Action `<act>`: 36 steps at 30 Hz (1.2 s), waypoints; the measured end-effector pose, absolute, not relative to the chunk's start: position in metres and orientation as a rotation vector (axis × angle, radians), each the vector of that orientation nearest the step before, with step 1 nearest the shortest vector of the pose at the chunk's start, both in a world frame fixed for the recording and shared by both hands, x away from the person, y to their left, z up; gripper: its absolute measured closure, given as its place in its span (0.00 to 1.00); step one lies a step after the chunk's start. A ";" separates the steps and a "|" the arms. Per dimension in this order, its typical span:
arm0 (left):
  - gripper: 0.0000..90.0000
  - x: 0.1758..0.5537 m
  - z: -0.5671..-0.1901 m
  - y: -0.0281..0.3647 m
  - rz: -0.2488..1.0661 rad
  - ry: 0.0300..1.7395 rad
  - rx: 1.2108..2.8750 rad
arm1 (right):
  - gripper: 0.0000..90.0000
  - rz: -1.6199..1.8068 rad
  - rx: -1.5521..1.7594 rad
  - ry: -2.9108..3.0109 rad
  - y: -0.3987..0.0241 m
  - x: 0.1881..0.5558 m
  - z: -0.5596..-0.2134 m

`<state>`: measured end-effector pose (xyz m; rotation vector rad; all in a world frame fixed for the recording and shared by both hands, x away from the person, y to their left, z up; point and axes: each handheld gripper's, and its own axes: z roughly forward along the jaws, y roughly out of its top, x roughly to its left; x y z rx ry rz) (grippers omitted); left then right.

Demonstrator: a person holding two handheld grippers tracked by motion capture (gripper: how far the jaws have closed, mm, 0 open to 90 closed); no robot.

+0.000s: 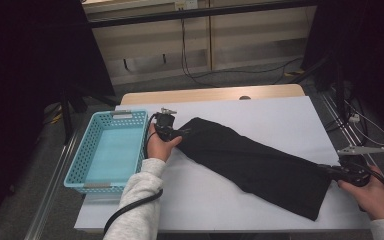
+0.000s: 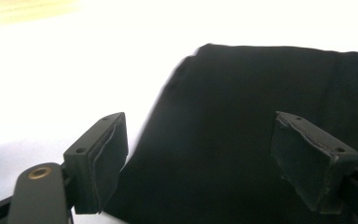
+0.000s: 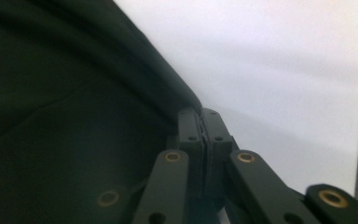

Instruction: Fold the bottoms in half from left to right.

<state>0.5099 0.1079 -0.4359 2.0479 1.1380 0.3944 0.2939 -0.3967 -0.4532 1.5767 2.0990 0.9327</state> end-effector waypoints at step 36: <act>0.96 0.548 -0.445 0.121 0.361 1.261 1.979 | 0.42 1.117 1.263 2.248 -0.309 0.307 -0.446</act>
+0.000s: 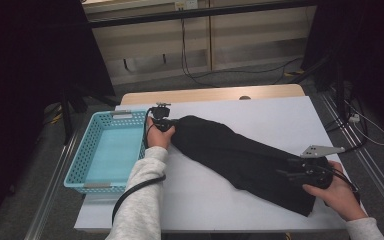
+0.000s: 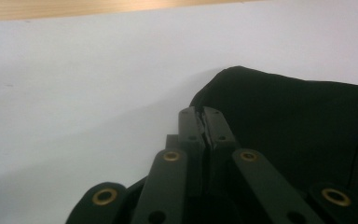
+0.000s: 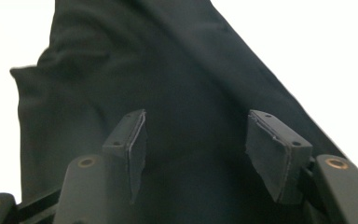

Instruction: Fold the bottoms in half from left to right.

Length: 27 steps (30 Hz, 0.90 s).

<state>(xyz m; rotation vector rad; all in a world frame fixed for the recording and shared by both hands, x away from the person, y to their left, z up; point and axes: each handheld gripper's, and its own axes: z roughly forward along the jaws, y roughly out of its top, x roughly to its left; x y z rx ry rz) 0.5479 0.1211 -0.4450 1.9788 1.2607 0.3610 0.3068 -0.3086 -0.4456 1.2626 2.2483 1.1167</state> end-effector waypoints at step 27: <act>0.78 0.537 -0.449 0.113 0.235 1.272 2.139 | 0.38 1.116 1.238 2.279 -0.299 0.303 -0.447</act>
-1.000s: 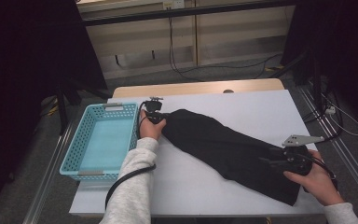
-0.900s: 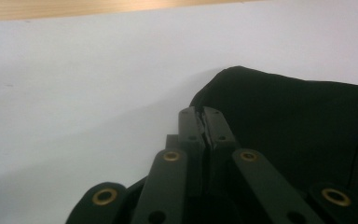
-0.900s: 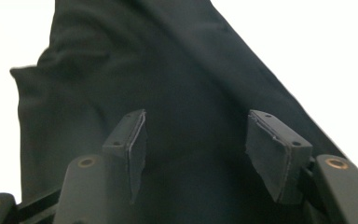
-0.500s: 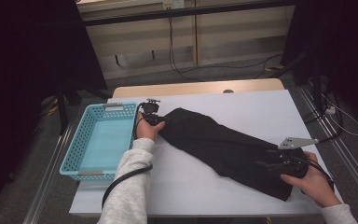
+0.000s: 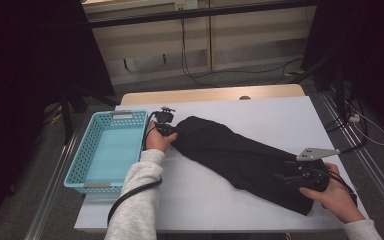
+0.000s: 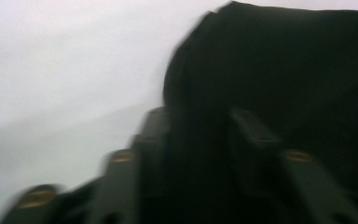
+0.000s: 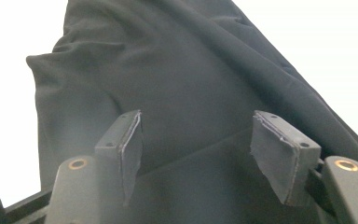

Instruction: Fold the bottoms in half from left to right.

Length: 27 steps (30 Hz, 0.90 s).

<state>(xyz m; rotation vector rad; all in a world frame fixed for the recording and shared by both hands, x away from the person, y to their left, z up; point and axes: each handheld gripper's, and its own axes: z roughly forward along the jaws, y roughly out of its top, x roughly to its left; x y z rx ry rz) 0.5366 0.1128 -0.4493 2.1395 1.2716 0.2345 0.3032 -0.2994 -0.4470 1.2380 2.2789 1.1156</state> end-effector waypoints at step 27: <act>0.94 0.543 -0.389 0.131 0.236 1.391 1.969 | 0.30 1.134 1.235 2.286 -0.294 0.303 -0.450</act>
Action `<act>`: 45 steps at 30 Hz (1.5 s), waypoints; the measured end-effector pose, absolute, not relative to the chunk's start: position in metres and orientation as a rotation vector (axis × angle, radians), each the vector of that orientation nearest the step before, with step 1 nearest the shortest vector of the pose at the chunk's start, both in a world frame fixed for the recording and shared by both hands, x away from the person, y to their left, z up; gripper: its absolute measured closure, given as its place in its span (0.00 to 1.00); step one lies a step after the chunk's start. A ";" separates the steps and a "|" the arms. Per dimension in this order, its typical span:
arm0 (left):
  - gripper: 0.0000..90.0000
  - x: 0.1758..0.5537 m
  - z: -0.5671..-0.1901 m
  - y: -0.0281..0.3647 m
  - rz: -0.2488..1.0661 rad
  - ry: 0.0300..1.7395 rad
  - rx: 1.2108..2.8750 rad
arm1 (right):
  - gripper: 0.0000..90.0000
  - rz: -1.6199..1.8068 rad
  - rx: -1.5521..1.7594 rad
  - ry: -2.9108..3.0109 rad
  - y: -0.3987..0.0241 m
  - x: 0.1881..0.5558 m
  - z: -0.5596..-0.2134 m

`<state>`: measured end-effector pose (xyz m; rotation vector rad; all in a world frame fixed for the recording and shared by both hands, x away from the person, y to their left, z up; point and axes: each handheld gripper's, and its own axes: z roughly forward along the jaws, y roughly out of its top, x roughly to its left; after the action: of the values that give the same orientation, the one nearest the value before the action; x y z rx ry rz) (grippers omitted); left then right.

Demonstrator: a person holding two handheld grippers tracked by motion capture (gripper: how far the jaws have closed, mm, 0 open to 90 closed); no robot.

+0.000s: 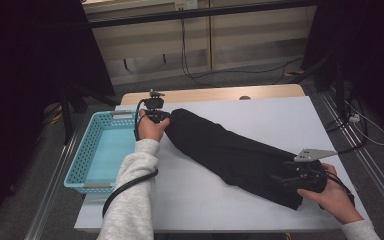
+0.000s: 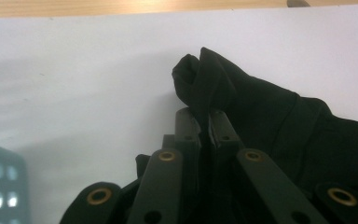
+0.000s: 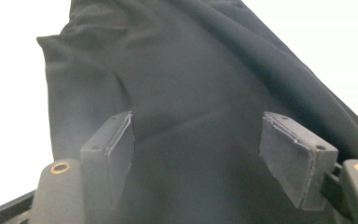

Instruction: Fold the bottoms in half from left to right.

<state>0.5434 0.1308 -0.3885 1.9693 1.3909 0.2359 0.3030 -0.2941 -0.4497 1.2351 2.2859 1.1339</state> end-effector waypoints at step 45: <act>0.94 0.510 -0.390 0.099 0.134 1.173 2.047 | 0.25 1.150 1.196 2.298 -0.286 0.301 -0.448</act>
<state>0.5102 0.0987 -0.3897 2.0473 1.1729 0.1336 0.3013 -0.2863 -0.4477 1.1955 2.2977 1.1503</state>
